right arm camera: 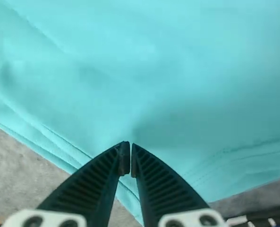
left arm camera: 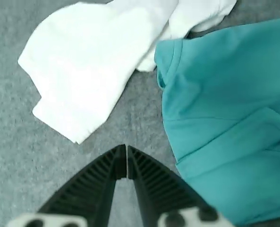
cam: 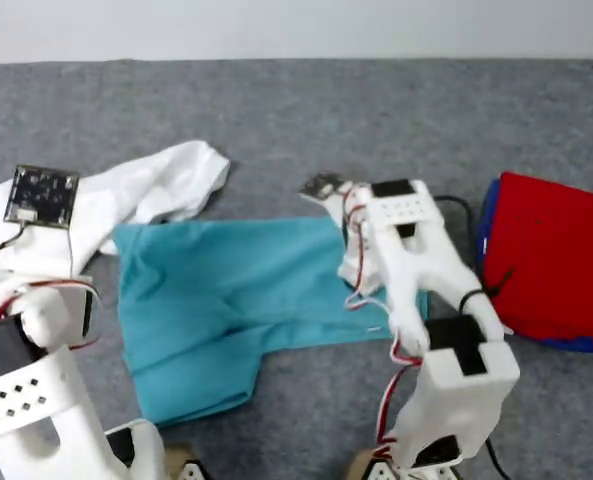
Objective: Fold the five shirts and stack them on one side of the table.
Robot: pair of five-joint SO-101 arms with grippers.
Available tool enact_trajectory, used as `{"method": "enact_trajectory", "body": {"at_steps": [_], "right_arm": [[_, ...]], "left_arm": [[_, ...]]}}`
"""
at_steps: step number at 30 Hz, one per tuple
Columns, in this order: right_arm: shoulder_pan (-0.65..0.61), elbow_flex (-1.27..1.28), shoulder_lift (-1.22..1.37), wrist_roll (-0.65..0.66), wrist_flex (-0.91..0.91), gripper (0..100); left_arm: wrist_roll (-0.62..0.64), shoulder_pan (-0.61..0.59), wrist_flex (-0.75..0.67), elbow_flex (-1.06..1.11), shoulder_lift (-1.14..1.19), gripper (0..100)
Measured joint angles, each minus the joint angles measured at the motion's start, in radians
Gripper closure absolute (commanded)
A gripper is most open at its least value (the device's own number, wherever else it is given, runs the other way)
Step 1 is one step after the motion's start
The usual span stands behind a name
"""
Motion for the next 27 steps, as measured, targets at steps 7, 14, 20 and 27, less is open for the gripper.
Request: {"method": "enact_trajectory", "body": {"at_steps": [7,14,20,27], "right_arm": [[0.023,-0.031,0.114,-0.006,0.087,98.9],[0.123,-0.041,0.143,-0.006,0.11,98.9],[0.155,-0.077,0.146,0.037,0.216,98.9],[0.04,-0.196,0.074,0.037,0.302,98.9]], "left_arm": [[0.0,-0.008,0.018,0.0,0.0,100],[0.0,-0.008,0.028,-0.028,0.0,100],[0.0,-0.008,0.028,-0.084,0.0,100],[0.0,-0.008,0.028,-0.138,0.0,100]]}}
